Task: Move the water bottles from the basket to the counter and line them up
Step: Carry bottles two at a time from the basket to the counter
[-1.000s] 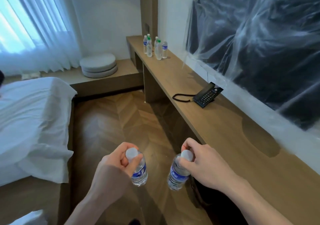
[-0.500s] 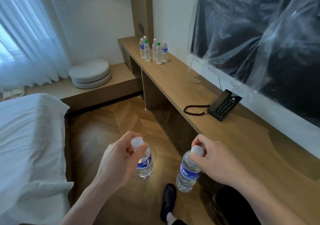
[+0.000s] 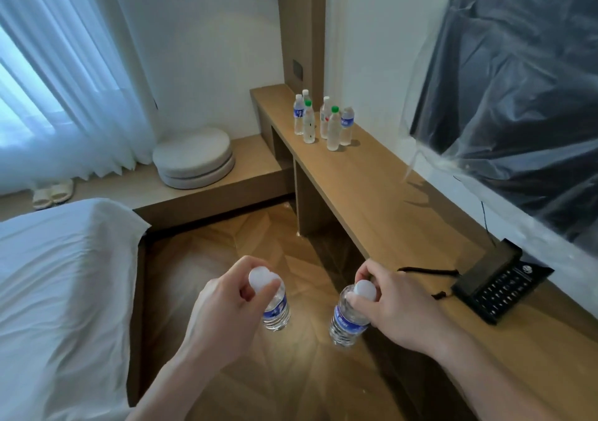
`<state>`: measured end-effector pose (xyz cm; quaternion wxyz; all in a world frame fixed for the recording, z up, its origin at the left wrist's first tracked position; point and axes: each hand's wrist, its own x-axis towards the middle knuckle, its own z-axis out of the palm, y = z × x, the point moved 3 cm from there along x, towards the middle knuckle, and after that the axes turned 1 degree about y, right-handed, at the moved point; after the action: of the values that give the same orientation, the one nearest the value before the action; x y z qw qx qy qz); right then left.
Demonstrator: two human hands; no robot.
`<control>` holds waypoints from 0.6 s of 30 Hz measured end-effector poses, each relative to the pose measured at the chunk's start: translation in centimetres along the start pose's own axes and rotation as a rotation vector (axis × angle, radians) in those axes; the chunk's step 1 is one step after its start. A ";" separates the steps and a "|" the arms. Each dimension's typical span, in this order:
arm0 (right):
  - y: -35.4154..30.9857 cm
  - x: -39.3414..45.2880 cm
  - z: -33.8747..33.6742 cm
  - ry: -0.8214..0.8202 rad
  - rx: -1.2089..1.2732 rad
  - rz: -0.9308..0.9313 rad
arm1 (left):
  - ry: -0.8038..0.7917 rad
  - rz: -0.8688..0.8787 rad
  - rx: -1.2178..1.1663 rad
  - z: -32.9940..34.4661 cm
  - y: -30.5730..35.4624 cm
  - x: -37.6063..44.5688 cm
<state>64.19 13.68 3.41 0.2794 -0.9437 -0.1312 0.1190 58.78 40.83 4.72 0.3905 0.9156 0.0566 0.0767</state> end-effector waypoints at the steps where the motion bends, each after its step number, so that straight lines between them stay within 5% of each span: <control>1: -0.3 1.8 -0.4 -0.004 0.007 -0.010 | 0.015 -0.006 -0.002 -0.4 -0.3 1.4; 8: -2.0 13.7 -2.2 -0.009 0.067 -0.019 | 0.058 -0.013 -0.025 -1.9 -3.7 13.1; 18: -4.6 28.0 -3.1 0.098 0.088 0.163 | -0.175 0.053 -0.012 -2.0 -8.4 32.1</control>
<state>90.55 24.64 4.24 0.3161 -0.9427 -0.0348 0.1006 89.55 53.30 3.08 0.3975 0.9176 -0.0024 0.0070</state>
